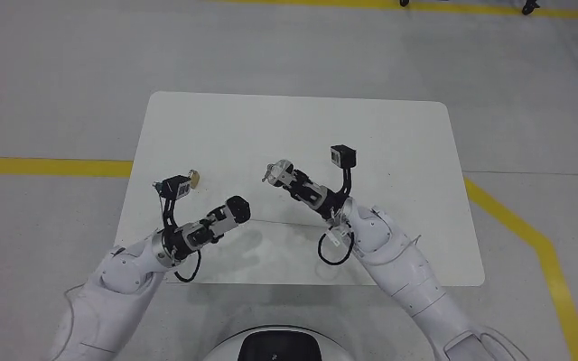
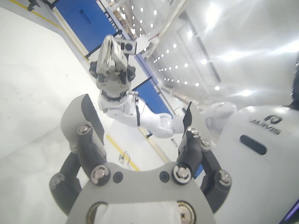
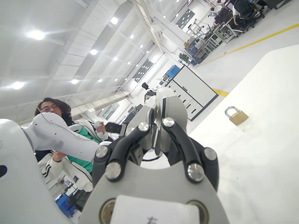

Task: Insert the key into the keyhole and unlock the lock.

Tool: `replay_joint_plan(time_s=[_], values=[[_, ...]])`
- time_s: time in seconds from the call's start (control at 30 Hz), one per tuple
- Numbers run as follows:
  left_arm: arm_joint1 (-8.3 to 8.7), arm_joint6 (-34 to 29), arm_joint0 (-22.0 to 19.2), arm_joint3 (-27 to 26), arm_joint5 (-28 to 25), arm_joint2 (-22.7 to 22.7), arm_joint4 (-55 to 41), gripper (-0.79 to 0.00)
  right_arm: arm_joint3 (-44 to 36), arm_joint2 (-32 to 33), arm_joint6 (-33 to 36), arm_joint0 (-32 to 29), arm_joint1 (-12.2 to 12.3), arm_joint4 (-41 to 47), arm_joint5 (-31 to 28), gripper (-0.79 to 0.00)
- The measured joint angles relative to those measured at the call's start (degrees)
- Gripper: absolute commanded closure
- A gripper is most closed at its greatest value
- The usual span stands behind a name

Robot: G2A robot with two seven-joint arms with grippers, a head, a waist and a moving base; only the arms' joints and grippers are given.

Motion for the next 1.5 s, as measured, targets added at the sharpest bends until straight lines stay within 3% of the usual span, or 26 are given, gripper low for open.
replay_joint_plan(time_s=[0.13,0.37,0.5,0.7,1.0,1.07,1.2,1.4,1.5], values=[[-0.40,0.42,-1.72,2.19,-0.67,1.84,-0.29,-0.594,1.56,-1.06,2.06,1.24,-0.61,2.54,1.10,0.000],[-1.27,3.41,-5.06,5.45,1.42,4.59,-2.88,-0.394,3.38,-2.02,4.99,2.64,-1.45,5.30,1.84,0.000],[-1.87,4.69,-7.71,8.49,4.78,6.08,-6.11,-0.376,4.66,-2.59,6.29,3.40,-2.00,6.62,2.44,0.000],[-2.46,5.01,-9.79,10.65,5.47,7.62,-4.96,-0.354,6.08,-2.86,7.19,4.20,-2.69,7.70,2.66,0.000],[-2.87,6.78,-10.70,11.36,4.59,7.90,-0.76,-0.289,7.67,-2.68,8.41,4.60,-3.43,8.70,3.41,0.000],[-2.91,7.27,-10.70,11.27,4.40,7.80,0.23,-0.240,7.79,-2.73,8.70,4.66,-3.59,8.80,3.62,0.000],[-3.02,8.36,-10.54,10.84,4.47,7.71,1.76,-0.071,8.21,-2.63,9.03,4.72,-3.91,8.89,3.69,0.000],[-3.22,9.52,-10.21,10.92,5.38,7.91,2.74,0.000,8.44,-2.37,9.45,4.44,-4.25,8.37,3.52,0.000],[-3.31,10.11,-10.09,10.93,5.58,7.95,3.38,0.000,8.40,-2.08,9.67,4.19,-4.33,8.04,3.41,0.000]])
